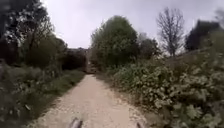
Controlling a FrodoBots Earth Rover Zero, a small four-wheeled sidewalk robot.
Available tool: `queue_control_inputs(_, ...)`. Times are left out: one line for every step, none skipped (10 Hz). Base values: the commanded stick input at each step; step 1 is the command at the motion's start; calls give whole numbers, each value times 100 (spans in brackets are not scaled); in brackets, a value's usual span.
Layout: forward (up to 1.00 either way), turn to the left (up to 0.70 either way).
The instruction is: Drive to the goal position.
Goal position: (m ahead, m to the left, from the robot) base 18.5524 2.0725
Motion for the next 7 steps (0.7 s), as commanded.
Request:
queue_control_inputs(85,0)
queue_control_inputs(85,0)
queue_control_inputs(85,0)
queue_control_inputs(85,0)
queue_control_inputs(85,0)
queue_control_inputs(85,0)
queue_control_inputs(85,0)
